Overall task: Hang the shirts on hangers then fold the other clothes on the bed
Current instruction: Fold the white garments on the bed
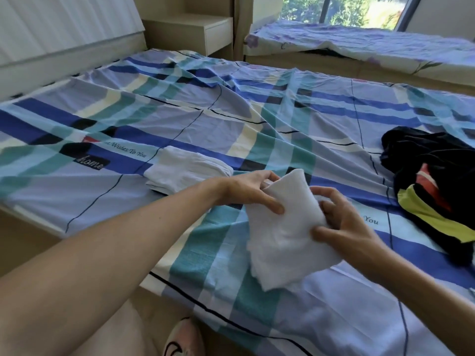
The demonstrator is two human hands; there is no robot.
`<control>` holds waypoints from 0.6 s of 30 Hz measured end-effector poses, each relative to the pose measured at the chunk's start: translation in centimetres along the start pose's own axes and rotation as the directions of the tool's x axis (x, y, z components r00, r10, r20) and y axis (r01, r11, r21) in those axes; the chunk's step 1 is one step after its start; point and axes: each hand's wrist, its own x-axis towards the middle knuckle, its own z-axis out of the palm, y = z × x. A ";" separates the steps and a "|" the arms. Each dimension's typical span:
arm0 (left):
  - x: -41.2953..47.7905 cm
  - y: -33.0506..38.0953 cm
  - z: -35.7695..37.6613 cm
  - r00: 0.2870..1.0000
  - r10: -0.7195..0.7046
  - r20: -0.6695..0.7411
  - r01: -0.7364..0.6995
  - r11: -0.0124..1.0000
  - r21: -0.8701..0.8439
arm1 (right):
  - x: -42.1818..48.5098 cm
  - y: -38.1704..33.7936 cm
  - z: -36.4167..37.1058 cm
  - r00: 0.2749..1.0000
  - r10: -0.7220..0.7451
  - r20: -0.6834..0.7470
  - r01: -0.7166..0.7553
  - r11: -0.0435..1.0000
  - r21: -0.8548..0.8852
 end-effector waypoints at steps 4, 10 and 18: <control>-1.8 1.3 -1.0 0.995 0.098 0.027 -0.094 0.986 -0.135 | 1.3 -1.5 -1.9 0.993 0.023 -0.116 0.004 0.975 0.223; -5.0 1.5 -5.3 0.964 0.126 -0.236 -0.184 0.952 -0.244 | 4.6 -2.6 0.5 0.980 0.161 0.114 -0.196 0.863 0.465; -6.6 -5.1 -12.8 0.651 -0.073 -0.755 -0.054 0.988 -0.143 | 16.2 -5.6 10.4 0.979 0.110 -0.172 -0.045 0.939 0.341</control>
